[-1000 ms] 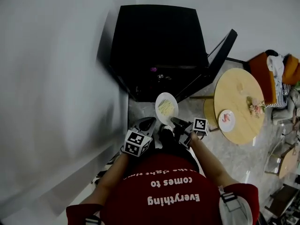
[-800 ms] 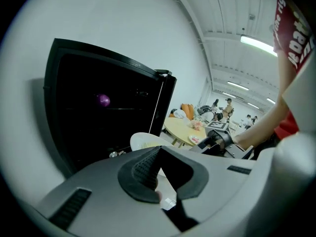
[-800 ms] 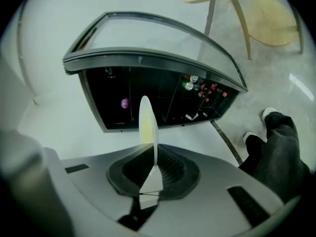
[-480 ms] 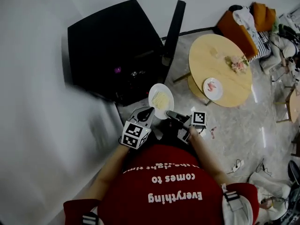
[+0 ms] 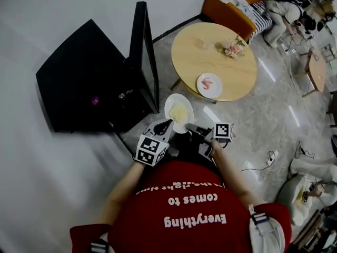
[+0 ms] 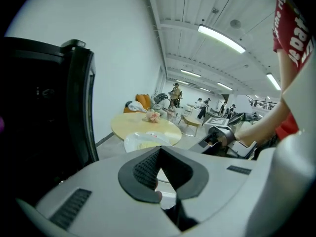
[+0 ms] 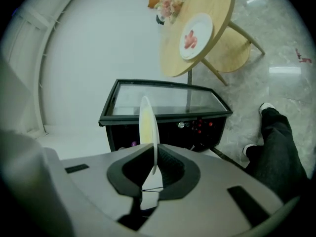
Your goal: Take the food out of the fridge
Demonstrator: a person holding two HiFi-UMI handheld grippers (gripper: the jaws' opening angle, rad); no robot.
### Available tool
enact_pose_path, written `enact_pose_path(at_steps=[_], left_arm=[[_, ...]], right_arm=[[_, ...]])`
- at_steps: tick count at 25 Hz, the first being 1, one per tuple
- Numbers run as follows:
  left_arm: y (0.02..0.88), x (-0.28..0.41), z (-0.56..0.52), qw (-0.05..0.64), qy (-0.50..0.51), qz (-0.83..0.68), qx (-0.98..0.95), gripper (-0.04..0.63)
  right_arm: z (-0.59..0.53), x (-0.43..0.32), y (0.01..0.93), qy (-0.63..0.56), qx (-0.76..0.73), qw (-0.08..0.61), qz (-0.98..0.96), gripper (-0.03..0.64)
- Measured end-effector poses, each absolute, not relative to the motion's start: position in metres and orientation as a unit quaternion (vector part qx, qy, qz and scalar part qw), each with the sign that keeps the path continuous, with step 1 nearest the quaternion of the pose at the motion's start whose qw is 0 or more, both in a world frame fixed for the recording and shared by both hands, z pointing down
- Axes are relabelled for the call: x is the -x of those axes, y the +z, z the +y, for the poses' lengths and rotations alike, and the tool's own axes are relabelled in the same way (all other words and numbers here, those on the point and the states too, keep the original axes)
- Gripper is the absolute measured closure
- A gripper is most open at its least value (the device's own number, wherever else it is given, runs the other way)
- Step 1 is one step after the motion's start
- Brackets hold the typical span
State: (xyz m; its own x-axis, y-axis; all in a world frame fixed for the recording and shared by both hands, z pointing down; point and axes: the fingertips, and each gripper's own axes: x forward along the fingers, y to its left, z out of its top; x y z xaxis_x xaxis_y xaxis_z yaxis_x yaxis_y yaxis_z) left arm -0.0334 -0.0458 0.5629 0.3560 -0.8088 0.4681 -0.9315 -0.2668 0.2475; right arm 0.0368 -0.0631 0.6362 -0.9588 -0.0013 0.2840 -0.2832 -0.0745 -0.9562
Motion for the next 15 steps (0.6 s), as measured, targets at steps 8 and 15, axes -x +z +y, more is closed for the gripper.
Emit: enact_pose_path(at_steps=[8,15], left_arm=[[0.557,-0.023,-0.108,0.246,0.133,-0.502,-0.818,0.589],[0.566,-0.066,-0.163,0.235,0.152,-0.461,-0.842,0.589]], right_arm=[[-0.119,-0.100,0.638,0.729,-0.157,0.042,-0.665,0.591],[-0.167,-0.143,0.643,0.725,-0.187,-0.004,-0.663,0.591]])
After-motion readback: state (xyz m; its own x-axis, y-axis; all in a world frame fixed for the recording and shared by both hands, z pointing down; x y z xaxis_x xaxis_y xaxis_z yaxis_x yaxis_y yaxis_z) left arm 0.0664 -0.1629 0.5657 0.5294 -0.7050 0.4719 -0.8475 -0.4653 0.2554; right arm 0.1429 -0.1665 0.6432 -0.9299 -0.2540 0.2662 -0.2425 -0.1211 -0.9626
